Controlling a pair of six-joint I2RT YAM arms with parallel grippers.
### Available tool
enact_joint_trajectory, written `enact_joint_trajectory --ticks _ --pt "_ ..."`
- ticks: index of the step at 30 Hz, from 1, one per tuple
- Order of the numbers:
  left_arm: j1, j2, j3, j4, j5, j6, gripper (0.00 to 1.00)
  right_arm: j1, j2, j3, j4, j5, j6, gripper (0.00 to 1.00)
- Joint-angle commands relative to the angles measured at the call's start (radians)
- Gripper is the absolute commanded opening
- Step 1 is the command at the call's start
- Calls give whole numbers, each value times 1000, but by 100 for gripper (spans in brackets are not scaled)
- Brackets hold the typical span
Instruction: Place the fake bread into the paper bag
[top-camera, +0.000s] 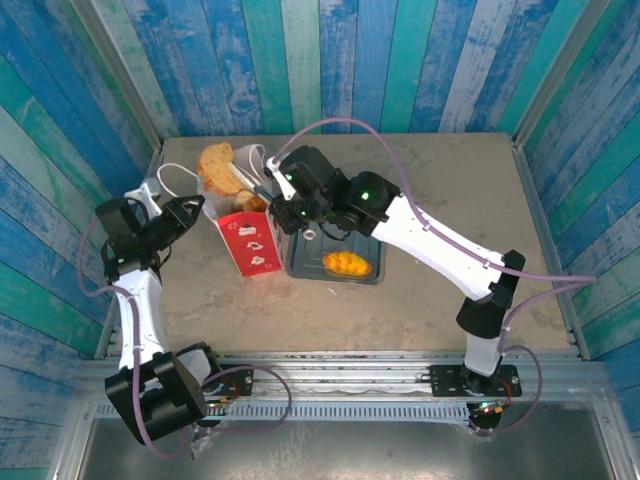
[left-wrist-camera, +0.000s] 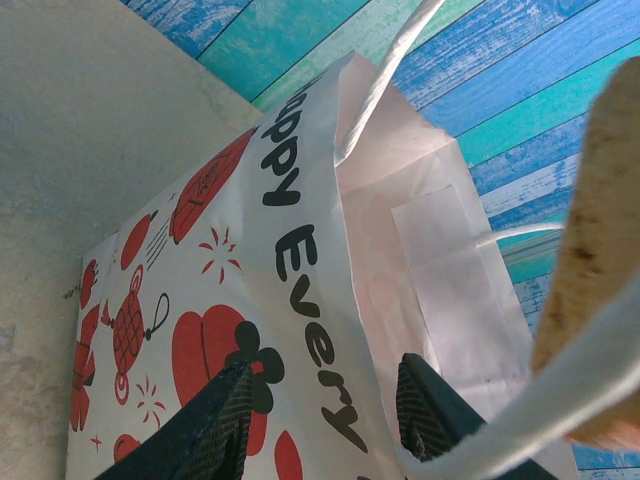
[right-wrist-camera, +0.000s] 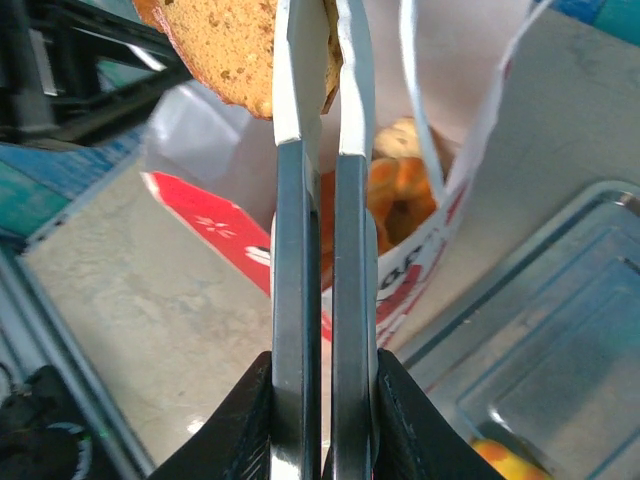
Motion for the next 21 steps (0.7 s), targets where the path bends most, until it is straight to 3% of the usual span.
enact_joint_trajectory --ticks 1,5,13,21 --pt "-1 -15 -16 10 -3 4 41 -1 24 44 -37 114 -26 23" --pt "-2 -14 -12 14 1 -1 41 -6 54 54 -68 128 -37 25" --pt "-2 -30 -1 11 12 -12 43 -8 97 120 -129 142 -61 39" --pt "-3 -51 13 8 30 -28 52 -7 65 148 -130 118 -90 41"
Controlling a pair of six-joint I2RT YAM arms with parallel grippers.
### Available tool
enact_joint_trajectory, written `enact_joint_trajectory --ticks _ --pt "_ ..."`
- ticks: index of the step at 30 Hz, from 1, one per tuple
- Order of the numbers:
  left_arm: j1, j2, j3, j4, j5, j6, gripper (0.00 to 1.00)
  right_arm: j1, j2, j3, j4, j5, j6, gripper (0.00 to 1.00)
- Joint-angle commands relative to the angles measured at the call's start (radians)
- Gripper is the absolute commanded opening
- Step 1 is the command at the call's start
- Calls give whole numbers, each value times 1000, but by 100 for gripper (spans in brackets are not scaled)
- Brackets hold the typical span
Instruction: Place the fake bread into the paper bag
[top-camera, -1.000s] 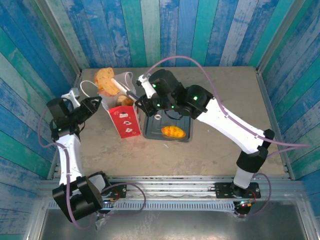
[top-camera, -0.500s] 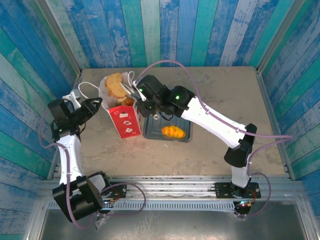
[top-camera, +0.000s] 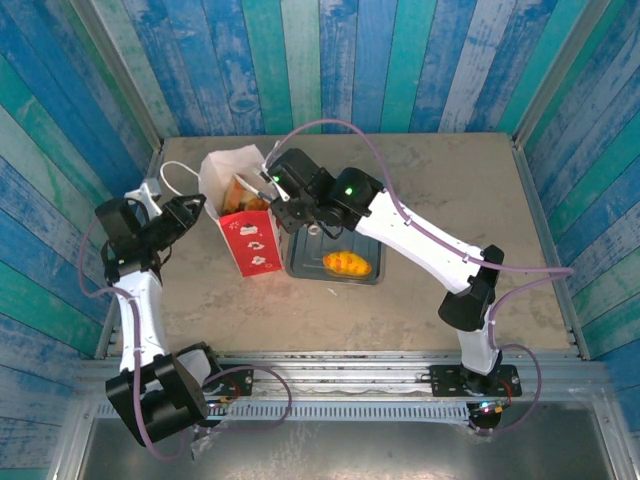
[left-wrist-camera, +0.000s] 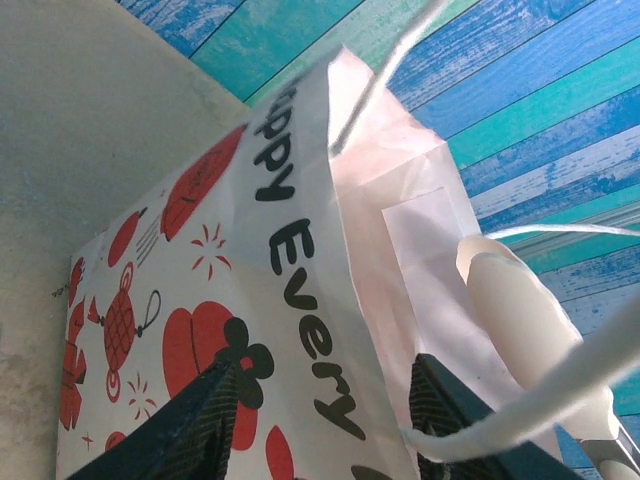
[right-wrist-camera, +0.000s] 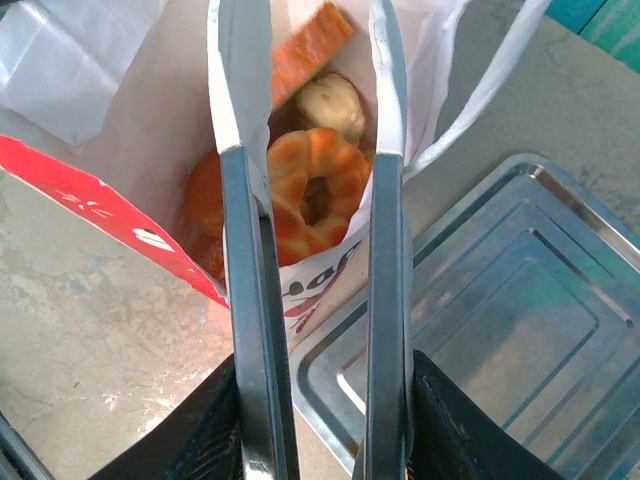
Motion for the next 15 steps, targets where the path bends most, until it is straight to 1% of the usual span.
enact_joint_trajectory --ticks 1,8,11,15 --pt "-2 -41 20 3 22 -6 53 0 -41 36 1 3 -28 41" --pt "-2 -74 53 -24 23 -9 66 0 -146 -5 19 -50 -51 41" --pt "-2 -93 68 -50 15 0 71 0 -221 -63 53 -72 -59 41" --pt "-3 -122 84 -84 2 11 77 -1 -327 -159 91 -71 -70 41"
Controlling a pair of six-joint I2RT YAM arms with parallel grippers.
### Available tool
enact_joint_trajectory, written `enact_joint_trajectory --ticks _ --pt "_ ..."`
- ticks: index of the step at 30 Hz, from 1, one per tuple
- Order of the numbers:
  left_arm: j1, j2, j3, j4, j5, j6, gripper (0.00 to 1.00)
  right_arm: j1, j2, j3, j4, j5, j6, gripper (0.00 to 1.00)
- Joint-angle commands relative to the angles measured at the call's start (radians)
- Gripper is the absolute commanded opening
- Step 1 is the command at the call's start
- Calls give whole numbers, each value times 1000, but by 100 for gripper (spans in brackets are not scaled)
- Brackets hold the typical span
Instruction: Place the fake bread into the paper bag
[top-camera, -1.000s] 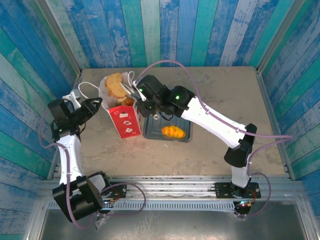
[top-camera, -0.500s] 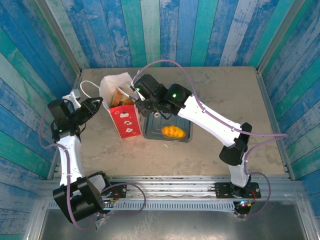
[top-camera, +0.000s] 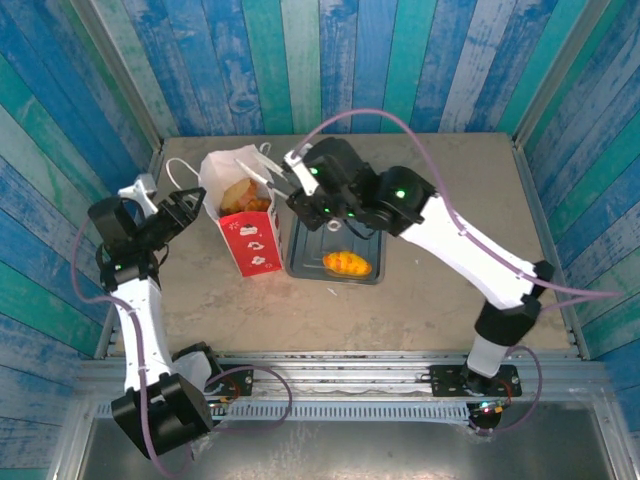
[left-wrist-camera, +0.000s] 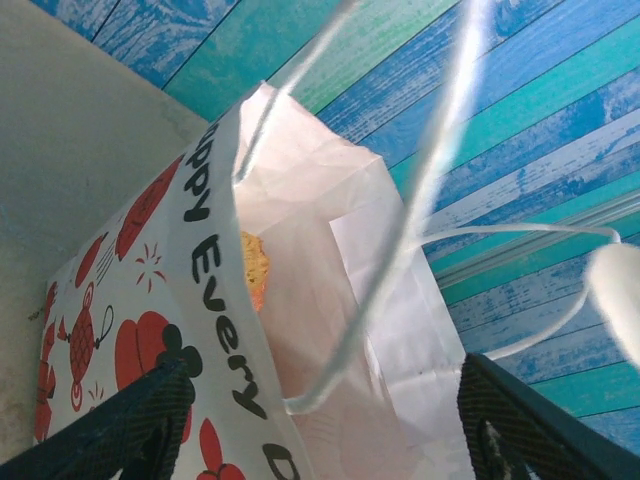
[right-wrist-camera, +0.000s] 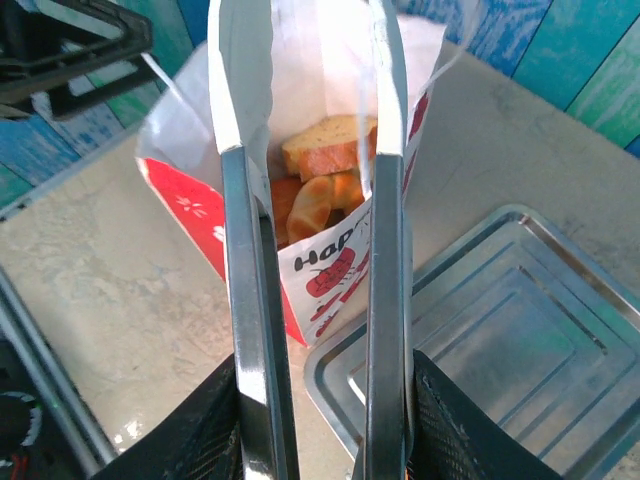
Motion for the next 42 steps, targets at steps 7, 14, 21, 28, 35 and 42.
enact_joint_trajectory --ticks 7,14,21,28,35,42 --pt "-1 -96 48 -80 -7 48 86 -2 -260 -246 70 74 -49 42" --pt "-2 -181 3 -75 -14 28 96 -37 -411 -428 0 92 -89 44" --pt "-3 -225 -38 -69 -9 22 94 -91 -490 -578 -88 93 -202 44" --pt "-2 -233 -42 -76 -6 45 94 -96 -501 -678 -159 94 -322 46" --pt "-2 -238 -44 -71 -8 54 94 -97 -507 -754 -188 121 -468 50" --pt "-2 -226 -51 -66 -11 54 94 -102 -441 -803 -199 150 -517 50"
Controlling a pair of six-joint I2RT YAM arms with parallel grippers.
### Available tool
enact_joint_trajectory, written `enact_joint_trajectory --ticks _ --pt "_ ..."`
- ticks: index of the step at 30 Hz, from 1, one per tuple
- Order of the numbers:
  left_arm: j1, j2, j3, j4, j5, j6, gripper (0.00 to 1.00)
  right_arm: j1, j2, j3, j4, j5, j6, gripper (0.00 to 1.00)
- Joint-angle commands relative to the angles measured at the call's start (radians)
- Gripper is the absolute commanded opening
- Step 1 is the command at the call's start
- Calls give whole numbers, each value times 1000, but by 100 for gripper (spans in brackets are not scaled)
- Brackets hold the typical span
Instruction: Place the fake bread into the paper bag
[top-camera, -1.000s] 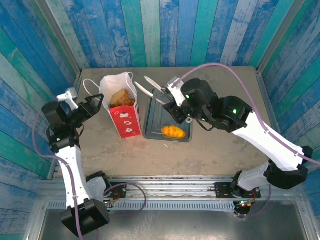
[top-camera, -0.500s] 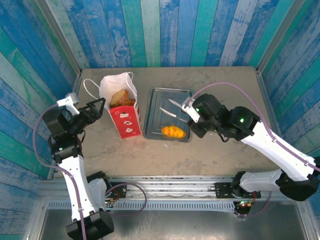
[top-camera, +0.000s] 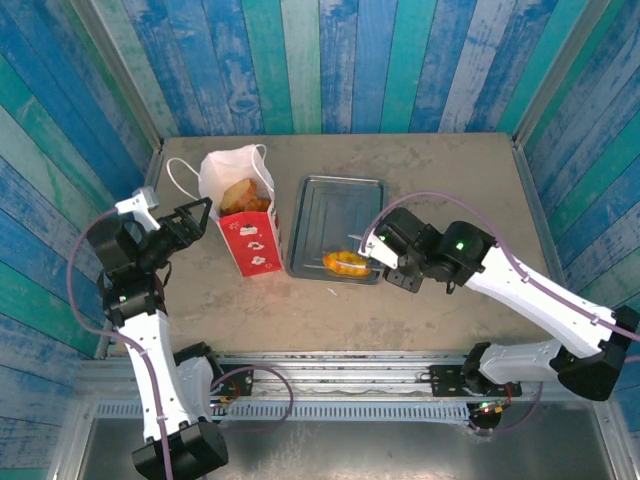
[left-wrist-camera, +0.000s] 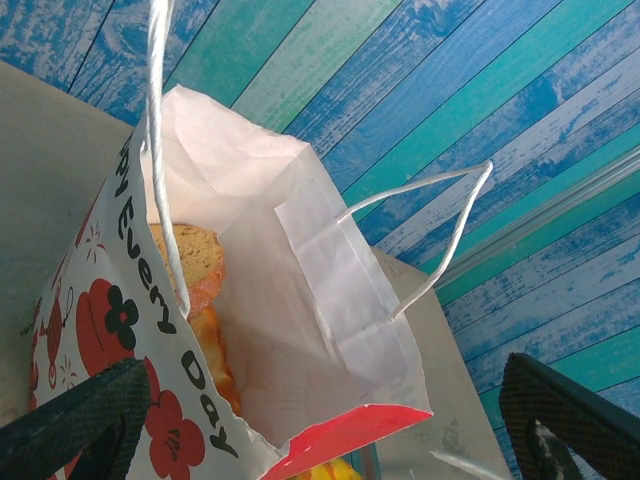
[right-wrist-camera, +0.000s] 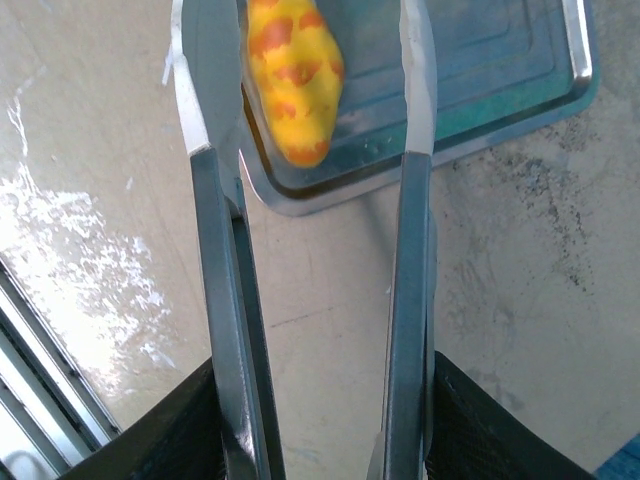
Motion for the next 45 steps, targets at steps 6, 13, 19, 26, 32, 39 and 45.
enact_joint_trajectory --ticks 6,13,19,26,32,39,45 --pt "-1 5 0 -5 -9 26 94 -33 94 -24 3 15 -68 50" --pt "-2 14 -2 -2 -11 27 94 -67 116 -51 54 -1 -87 51" --pt "-2 20 -2 -3 -10 32 94 -88 141 -69 73 -20 -77 53" --pt "-2 26 -9 1 -10 30 94 -99 183 -85 103 -41 -67 53" --pt "-2 26 -10 0 -10 32 94 -114 223 -80 121 -56 -59 53" --pt "-2 27 -16 1 -10 32 94 -128 243 -83 134 -54 -58 53" --pt "-1 30 -17 4 -9 30 94 -129 259 -87 139 -57 -58 53"
